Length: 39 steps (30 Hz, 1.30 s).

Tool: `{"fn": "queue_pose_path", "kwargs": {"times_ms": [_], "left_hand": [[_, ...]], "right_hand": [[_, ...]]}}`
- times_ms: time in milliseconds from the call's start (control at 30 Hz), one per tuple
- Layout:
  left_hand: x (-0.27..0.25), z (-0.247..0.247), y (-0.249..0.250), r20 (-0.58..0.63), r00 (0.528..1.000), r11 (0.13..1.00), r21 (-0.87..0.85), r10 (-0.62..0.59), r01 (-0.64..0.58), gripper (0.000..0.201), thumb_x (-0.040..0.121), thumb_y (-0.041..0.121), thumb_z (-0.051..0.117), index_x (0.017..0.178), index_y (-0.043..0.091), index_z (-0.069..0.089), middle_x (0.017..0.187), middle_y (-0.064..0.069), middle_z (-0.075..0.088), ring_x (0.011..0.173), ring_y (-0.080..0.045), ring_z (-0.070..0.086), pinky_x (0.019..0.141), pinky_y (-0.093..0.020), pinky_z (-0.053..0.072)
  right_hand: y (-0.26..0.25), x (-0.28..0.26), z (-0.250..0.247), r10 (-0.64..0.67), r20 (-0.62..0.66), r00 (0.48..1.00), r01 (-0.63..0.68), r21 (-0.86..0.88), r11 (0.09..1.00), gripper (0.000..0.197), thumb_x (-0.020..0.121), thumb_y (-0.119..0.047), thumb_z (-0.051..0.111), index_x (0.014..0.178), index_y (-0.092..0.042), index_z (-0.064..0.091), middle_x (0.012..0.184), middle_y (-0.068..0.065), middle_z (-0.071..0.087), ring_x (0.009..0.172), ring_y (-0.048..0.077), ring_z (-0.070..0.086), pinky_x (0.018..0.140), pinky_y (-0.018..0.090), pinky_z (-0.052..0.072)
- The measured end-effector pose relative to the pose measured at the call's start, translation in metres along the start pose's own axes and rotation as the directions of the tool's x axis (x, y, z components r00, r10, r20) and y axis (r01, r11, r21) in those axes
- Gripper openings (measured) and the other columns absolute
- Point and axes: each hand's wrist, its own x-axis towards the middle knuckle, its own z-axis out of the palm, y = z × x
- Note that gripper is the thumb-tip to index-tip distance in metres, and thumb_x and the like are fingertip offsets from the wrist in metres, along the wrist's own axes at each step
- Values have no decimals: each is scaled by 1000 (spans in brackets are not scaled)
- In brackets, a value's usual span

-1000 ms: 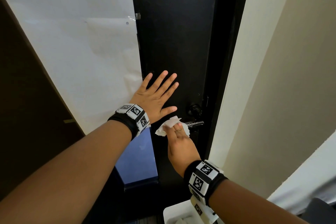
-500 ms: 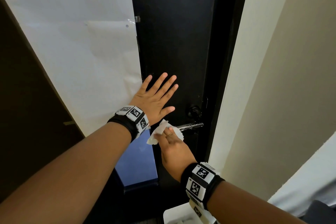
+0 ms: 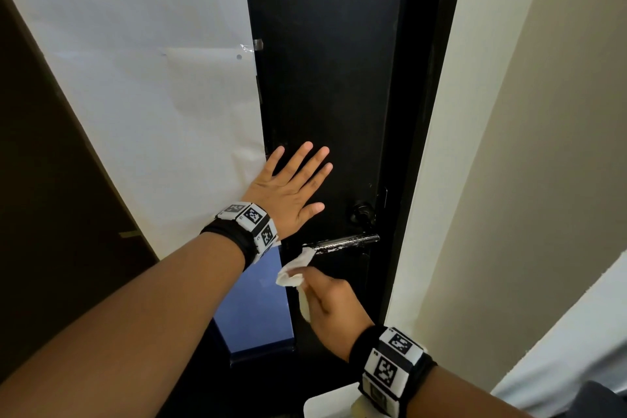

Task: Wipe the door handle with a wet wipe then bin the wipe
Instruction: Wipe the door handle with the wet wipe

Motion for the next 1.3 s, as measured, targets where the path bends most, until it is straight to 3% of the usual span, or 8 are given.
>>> {"fn": "queue_pose_path", "kwargs": {"times_ms": [233,400,533,700,867,1000,1167,1300], "left_hand": [[0,-4,0,36,999,1000,7,-6,6,66,95,54,8,151,20,-2,159,-4,-13,146,-27,-16,115,-51,-15],[0,-8,-1,86,996,999,-36,-3,6,65,95,51,8,151,20,-2,160,-4,-13,146,-27,-17,116,-51,-11],[-8,-21,10,109,994,966,-257,12,17,64,96,48,16,151,18,4,161,0,-5,147,-21,-12,118,-50,-3],[-37,-34,39,246,933,457,-820,-262,344,35,94,28,49,128,19,54,123,0,62,115,-12,55,103,-35,44],[-44,-41,57,508,781,-55,-849,-363,526,20,94,16,49,94,17,69,83,-5,71,75,-18,68,76,-36,55],[-36,-51,60,597,757,-280,-799,-266,531,19,96,18,47,102,15,65,97,-12,70,88,-25,68,78,-36,56],[-34,-55,55,621,741,-357,-772,-254,525,22,93,17,54,81,0,61,90,-20,65,92,-30,65,83,-36,53],[-38,-56,50,642,714,-362,-759,-279,541,29,87,25,59,74,-1,54,78,-14,50,77,-25,49,75,-34,41]], "right_hand": [[1,9,-34,525,-94,846,-346,652,675,26,97,-8,45,94,-12,70,100,22,68,92,28,65,86,42,55],[2,17,-56,645,-12,764,-299,879,371,34,92,-12,48,123,0,57,121,25,63,113,38,61,101,53,46],[-3,21,-73,647,-16,762,-268,902,339,37,88,-21,60,120,-4,59,119,25,64,110,37,64,99,53,48],[-10,29,-91,605,-15,796,-203,935,290,36,87,-12,53,120,3,57,123,28,61,113,39,61,100,51,48],[-19,36,-97,547,-2,837,-102,982,160,20,88,-22,55,93,-5,64,97,17,67,97,30,65,96,43,49],[-24,44,-95,520,23,854,-99,988,120,39,89,-39,57,64,-10,58,80,14,69,89,29,68,95,42,50],[-23,50,-93,502,29,864,-205,932,299,40,87,-24,62,118,2,61,118,25,63,108,36,64,96,45,51],[-22,53,-102,491,-65,868,-221,837,501,20,85,-4,62,104,-8,66,109,19,66,89,29,67,65,34,58]]}}
